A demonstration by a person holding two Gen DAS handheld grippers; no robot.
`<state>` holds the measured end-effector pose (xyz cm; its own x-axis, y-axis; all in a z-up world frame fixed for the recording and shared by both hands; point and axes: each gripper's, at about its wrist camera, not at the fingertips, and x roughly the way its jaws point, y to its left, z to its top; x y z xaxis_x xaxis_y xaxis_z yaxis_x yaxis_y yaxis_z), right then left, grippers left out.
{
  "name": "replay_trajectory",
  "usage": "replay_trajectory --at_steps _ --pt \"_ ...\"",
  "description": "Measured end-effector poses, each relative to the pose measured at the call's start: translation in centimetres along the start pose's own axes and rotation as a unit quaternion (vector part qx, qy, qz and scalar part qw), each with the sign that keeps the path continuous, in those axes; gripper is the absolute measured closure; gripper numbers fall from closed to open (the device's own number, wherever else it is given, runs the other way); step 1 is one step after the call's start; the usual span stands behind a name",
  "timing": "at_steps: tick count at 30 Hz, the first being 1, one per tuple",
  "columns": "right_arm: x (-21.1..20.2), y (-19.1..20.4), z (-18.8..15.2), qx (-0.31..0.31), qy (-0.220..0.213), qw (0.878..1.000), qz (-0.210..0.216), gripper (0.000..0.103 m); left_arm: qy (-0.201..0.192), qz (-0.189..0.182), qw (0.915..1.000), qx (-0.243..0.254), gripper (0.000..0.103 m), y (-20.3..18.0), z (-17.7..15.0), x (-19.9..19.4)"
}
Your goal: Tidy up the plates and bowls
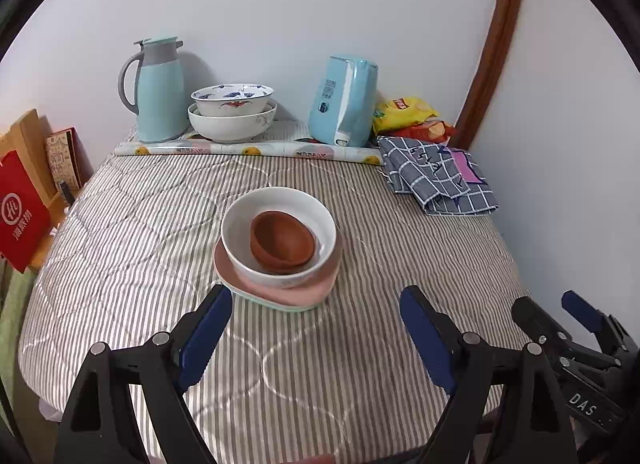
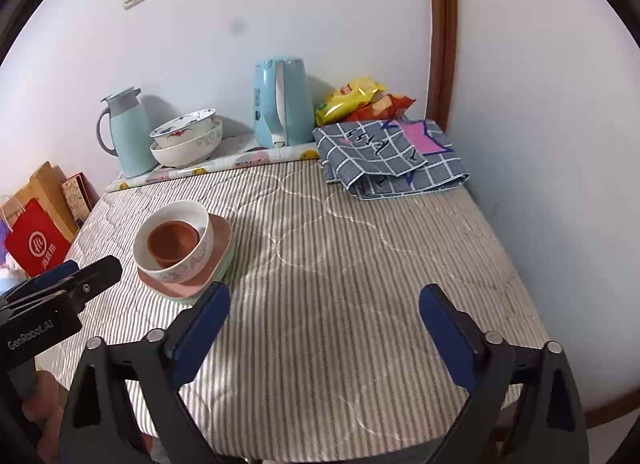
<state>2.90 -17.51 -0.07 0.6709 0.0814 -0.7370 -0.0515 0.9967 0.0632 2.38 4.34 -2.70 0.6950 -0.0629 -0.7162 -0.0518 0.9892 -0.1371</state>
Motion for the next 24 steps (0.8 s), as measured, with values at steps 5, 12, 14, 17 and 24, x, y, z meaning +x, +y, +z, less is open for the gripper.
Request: replay_trajectory --at_steps 5,12,14,17,24 --pt "-1.3 -0.9 -0.9 0.002 0.002 1.000 -0.014 0.005 -0.010 0.008 0.9999 0.010 0.018 -1.0 -0.7 -1.4" --pt "-2.5 -1.1 -1.3 -0.001 0.000 1.000 -0.019 0.005 -0.016 0.009 0.9998 0.012 0.018 -1.6 -1.0 -2.5" --pt "-2.7 -1.1 -1.4 0.001 -0.001 1.000 -0.020 0.005 -0.018 0.007 0.9998 0.009 0.018 -1.7 -1.1 -2.7" --pt "-2.9 -1.4 -1.5 0.004 0.000 1.000 -0.021 0.005 -0.017 0.007 0.9998 0.011 0.018 -1.7 -1.1 -2.7" --pt "-2.9 -1.6 -1.5 0.009 0.003 1.000 -0.023 0.005 -0.013 0.005 0.9999 0.007 0.018 -1.6 -1.4 -2.6"
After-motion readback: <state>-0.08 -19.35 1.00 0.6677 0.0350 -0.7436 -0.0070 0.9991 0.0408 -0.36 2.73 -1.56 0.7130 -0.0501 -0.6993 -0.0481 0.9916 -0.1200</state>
